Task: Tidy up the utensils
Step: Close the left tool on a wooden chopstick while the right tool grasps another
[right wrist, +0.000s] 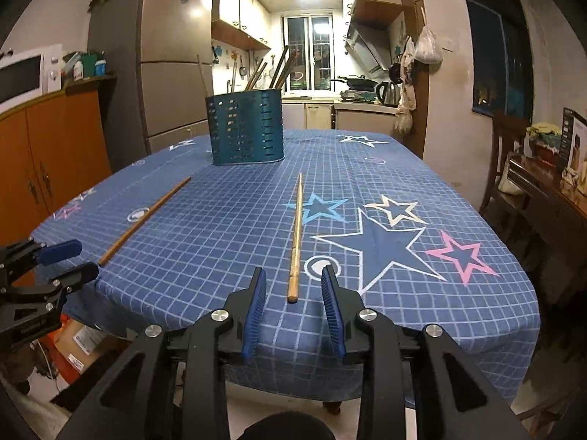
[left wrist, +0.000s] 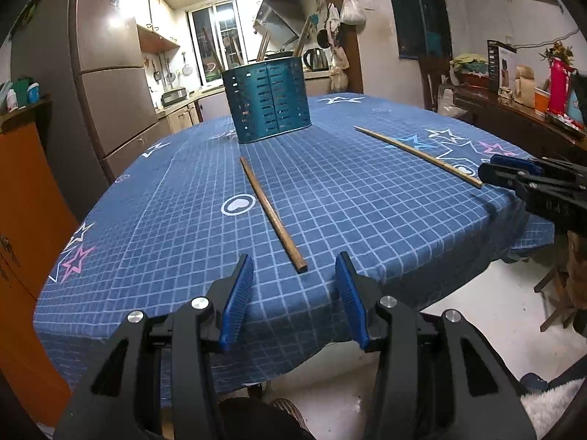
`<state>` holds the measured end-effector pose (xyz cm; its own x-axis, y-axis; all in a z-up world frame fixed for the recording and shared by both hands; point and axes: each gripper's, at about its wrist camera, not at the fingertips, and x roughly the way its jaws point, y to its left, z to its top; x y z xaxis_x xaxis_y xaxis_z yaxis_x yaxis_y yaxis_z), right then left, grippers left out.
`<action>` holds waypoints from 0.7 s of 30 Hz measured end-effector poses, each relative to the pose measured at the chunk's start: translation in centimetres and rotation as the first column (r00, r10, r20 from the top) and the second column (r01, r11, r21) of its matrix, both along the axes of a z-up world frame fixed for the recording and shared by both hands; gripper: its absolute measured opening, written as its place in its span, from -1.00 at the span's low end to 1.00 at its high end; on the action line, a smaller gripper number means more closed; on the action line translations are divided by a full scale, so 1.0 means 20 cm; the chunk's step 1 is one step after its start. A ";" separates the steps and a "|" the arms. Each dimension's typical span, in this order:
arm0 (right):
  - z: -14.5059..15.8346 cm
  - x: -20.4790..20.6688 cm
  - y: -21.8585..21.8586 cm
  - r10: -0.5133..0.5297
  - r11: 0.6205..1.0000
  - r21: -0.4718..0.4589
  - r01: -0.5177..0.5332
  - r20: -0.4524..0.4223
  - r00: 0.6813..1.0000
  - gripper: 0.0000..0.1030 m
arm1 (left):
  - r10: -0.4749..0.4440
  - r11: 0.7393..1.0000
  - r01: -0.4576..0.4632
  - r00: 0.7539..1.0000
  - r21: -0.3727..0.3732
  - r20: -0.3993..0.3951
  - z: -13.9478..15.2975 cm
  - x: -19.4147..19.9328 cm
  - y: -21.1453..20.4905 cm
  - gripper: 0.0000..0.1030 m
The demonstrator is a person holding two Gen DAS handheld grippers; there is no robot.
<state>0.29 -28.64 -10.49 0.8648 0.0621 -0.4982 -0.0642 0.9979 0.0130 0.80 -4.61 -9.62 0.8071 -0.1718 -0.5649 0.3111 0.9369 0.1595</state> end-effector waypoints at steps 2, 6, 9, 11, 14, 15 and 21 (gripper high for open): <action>-0.01 0.01 0.01 -0.001 1.000 -0.009 0.001 0.000 1.000 -0.36 | 0.011 1.000 -0.011 1.000 -0.007 0.003 -0.02 0.01 -0.01 -0.13; -0.04 0.03 0.01 -0.018 1.000 -0.021 0.018 -0.008 1.000 -0.39 | 0.023 1.000 -0.022 0.999 -0.008 0.025 -0.03 0.00 -0.03 -0.18; -0.07 0.06 0.00 -0.017 1.000 0.000 0.018 -0.025 1.000 -0.54 | 0.028 0.999 -0.028 0.999 -0.019 0.041 -0.04 -0.01 -0.03 -0.24; -0.07 0.06 0.01 -0.014 1.000 -0.017 0.013 -0.018 1.000 -0.65 | 0.029 0.999 -0.028 0.998 -0.016 0.056 -0.04 -0.02 -0.03 -0.26; -0.08 0.05 0.03 -0.003 0.999 -0.034 0.003 -0.009 1.000 -0.68 | 0.004 1.000 -0.001 0.998 -0.030 0.068 -0.05 -0.04 -0.04 -0.52; -0.08 0.05 0.02 -0.003 1.000 -0.020 0.003 -0.009 1.000 -0.68 | -0.004 1.000 0.007 0.997 -0.031 0.073 -0.06 -0.04 -0.05 -0.63; -0.08 0.02 -0.01 -0.028 0.997 0.069 0.029 -0.015 1.000 -0.84 | -0.001 0.996 0.005 0.999 -0.087 0.041 -0.05 -0.01 0.01 -0.91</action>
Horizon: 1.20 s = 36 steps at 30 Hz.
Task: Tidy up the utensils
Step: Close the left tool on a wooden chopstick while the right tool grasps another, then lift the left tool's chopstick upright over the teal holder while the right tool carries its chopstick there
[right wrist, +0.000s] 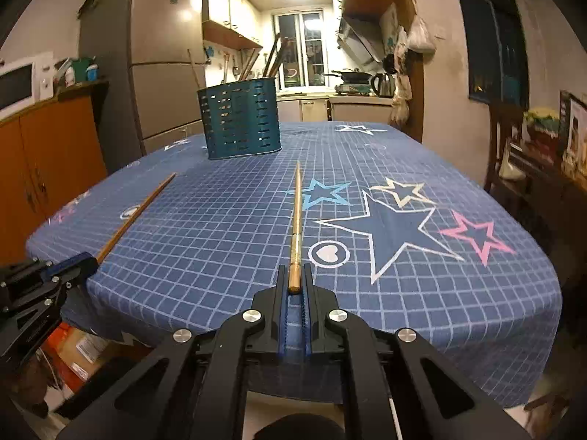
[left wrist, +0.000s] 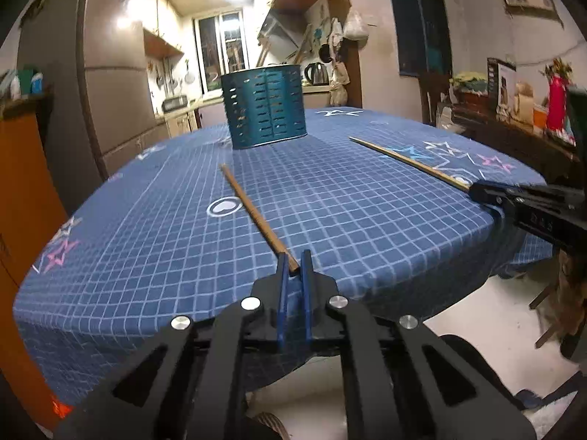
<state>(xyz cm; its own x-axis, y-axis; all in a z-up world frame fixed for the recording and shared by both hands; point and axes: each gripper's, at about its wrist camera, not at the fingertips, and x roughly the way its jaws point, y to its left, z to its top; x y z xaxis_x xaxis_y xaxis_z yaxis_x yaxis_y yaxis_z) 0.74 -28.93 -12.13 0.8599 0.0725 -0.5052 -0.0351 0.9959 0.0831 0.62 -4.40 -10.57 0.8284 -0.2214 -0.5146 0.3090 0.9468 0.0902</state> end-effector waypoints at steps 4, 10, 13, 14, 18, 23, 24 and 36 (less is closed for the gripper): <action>0.01 0.00 -0.02 0.001 0.997 0.074 0.000 -0.024 1.000 -0.85 | 0.018 0.999 -0.019 0.999 -0.034 -0.029 0.01 0.01 0.07 -0.93; 0.06 -0.04 0.02 0.009 0.996 0.086 -0.008 -0.010 1.000 -0.85 | 0.065 0.997 -0.065 0.998 -0.044 0.006 0.07 -0.02 0.16 -1.00; 0.10 -0.06 0.03 0.005 0.995 0.099 -0.006 0.005 1.000 -0.85 | 0.086 0.996 -0.084 0.995 -0.031 0.058 0.11 -0.05 0.20 -1.00; 0.11 -0.06 0.03 0.003 0.995 0.101 -0.004 0.010 1.000 -0.85 | 0.093 0.995 -0.091 0.993 -0.030 0.077 0.13 -0.06 0.21 -1.00; 0.15 -0.09 0.04 0.002 0.995 0.102 -0.005 0.031 1.000 -0.85 | 0.089 0.995 -0.087 0.994 -0.043 0.066 0.15 -0.05 0.26 -1.00; 0.15 -0.09 0.04 0.010 0.995 0.098 -0.013 0.022 1.000 -0.85 | 0.011 1.000 -0.011 0.999 -0.002 0.032 0.06 -0.04 0.21 -1.00; 0.15 -0.09 0.04 0.012 0.995 0.098 -0.013 0.018 1.000 -0.85 | 0.002 1.000 -0.002 0.999 0.007 0.038 0.05 -0.04 0.20 -0.94; 0.13 -0.07 0.04 0.025 0.993 0.112 -0.024 0.000 1.000 -0.85 | -0.038 0.999 0.039 0.999 -0.018 0.038 -0.02 0.04 0.19 -0.62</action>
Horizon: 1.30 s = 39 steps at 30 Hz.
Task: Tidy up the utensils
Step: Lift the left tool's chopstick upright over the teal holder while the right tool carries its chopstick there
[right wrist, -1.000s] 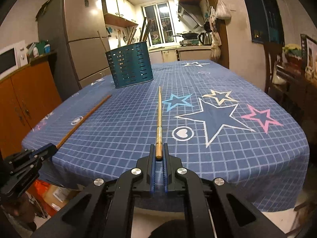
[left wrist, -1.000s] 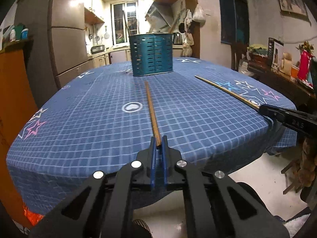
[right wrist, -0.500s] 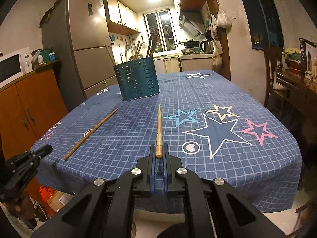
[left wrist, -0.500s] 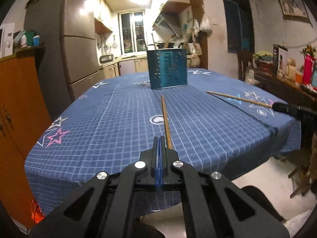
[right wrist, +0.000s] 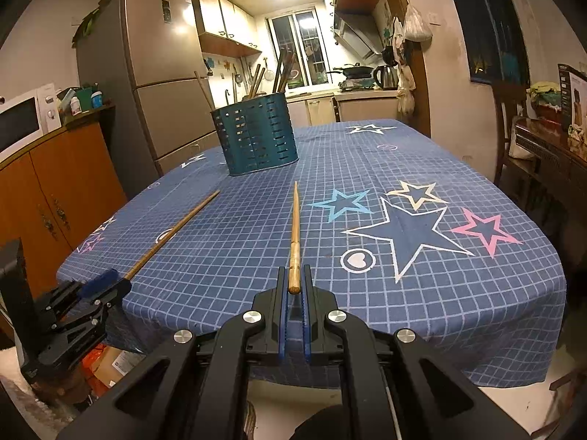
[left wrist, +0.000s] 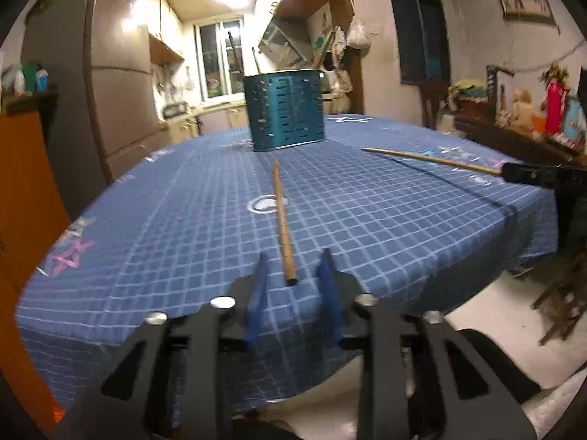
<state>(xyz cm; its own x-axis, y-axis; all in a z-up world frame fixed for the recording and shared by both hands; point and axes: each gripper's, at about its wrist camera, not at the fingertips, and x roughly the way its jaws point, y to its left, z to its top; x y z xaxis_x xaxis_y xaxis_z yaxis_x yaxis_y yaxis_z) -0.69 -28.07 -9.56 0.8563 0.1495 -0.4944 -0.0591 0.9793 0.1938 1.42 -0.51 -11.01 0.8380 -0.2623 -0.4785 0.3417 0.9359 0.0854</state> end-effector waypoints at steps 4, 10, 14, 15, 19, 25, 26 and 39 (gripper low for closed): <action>0.02 0.00 0.01 0.007 1.000 0.002 -0.007 0.008 1.000 -0.85 | -0.025 1.000 0.025 1.000 -0.001 0.004 0.00 -0.01 -0.01 -0.88; 0.08 -0.03 0.02 0.017 1.000 0.007 -0.017 0.034 0.999 -0.85 | -0.052 0.997 0.050 0.998 -0.051 -0.044 0.01 0.01 0.05 -0.91; 0.11 -0.03 0.02 0.018 1.000 0.001 -0.018 0.046 0.999 -0.85 | -0.049 0.997 0.046 0.998 -0.065 -0.045 0.06 0.00 0.07 -0.91; 0.12 -0.03 0.03 0.018 1.000 -0.001 -0.018 0.049 0.999 -0.85 | -0.048 0.997 0.046 0.998 -0.060 -0.035 0.08 0.00 0.07 -0.91; 0.16 -0.02 0.03 0.017 1.000 -0.014 -0.016 0.060 0.998 -0.85 | -0.040 0.998 0.041 0.999 -0.054 0.008 0.18 -0.02 0.08 -0.92; 0.29 -0.02 0.04 0.026 0.998 -0.057 -0.019 0.123 0.992 -0.85 | -0.003 0.995 0.012 0.996 -0.094 0.093 0.40 -0.01 0.12 -0.92; 0.30 -0.01 0.04 0.028 0.998 -0.064 -0.020 0.132 0.991 -0.85 | 0.000 0.995 0.010 0.995 -0.101 0.098 0.43 0.00 0.13 -0.92; 0.65 0.21 0.07 0.083 0.993 -0.104 -0.061 0.232 0.969 -0.85 | 0.034 0.989 -0.020 0.995 -0.148 0.092 0.78 0.24 0.10 -0.92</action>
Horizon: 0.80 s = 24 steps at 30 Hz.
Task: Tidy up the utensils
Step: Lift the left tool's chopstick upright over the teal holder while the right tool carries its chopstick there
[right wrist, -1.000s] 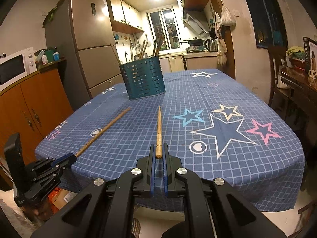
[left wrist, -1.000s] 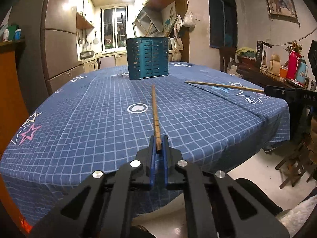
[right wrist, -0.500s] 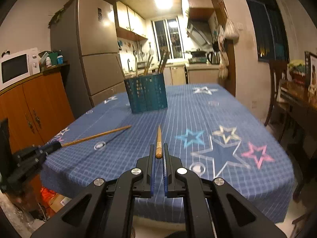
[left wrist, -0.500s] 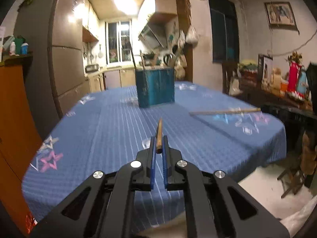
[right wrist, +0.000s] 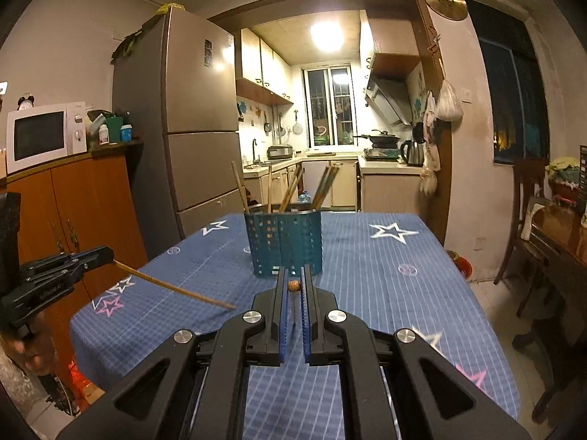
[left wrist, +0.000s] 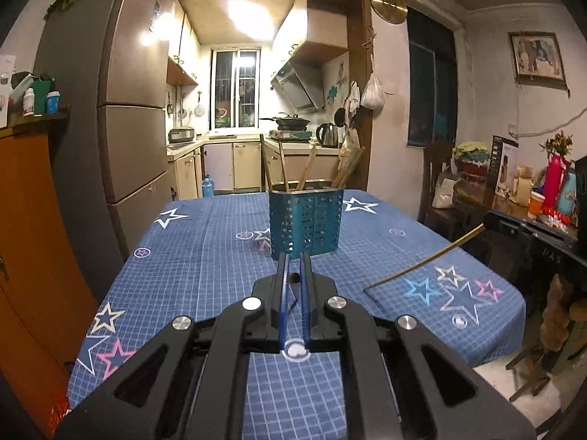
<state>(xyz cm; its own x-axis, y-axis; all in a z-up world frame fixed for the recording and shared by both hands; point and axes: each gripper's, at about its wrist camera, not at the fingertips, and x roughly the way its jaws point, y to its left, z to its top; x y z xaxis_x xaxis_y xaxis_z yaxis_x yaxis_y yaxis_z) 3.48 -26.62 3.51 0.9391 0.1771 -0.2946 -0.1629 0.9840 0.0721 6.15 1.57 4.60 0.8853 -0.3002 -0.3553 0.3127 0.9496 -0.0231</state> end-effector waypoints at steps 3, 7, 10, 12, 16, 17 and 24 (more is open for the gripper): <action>0.05 0.05 0.01 0.011 1.000 0.000 -0.011 0.007 1.000 -0.85 | 0.007 1.000 -0.007 1.000 -0.004 -0.007 0.04 0.05 -0.01 -0.92; 0.11 0.11 0.04 0.027 1.000 -0.011 -0.026 0.018 0.999 -0.85 | 0.008 1.000 -0.008 1.000 -0.019 -0.016 0.10 0.11 -0.02 -0.92; 0.15 0.17 0.05 0.041 0.999 -0.010 -0.041 0.015 0.999 -0.85 | 0.006 1.000 -0.007 1.000 -0.029 -0.015 0.13 0.15 -0.03 -0.92; 0.17 0.20 0.06 0.043 0.999 -0.013 -0.043 0.014 0.999 -0.85 | 0.002 0.999 -0.002 1.000 -0.037 -0.014 0.15 0.17 -0.03 -0.92; 0.21 0.26 0.07 0.053 0.999 -0.010 -0.053 0.004 0.999 -0.85 | -0.004 0.999 0.004 1.000 -0.036 -0.007 0.21 0.21 -0.06 -0.92; 0.23 0.28 0.07 0.057 0.998 -0.003 -0.057 0.002 0.998 -0.85 | -0.006 0.999 0.006 1.000 -0.038 -0.007 0.22 0.21 -0.06 -0.92; 0.32 0.34 0.08 0.075 0.997 0.002 -0.075 0.008 0.997 -0.85 | -0.020 0.998 0.020 1.000 -0.064 -0.004 0.30 0.28 -0.08 -0.92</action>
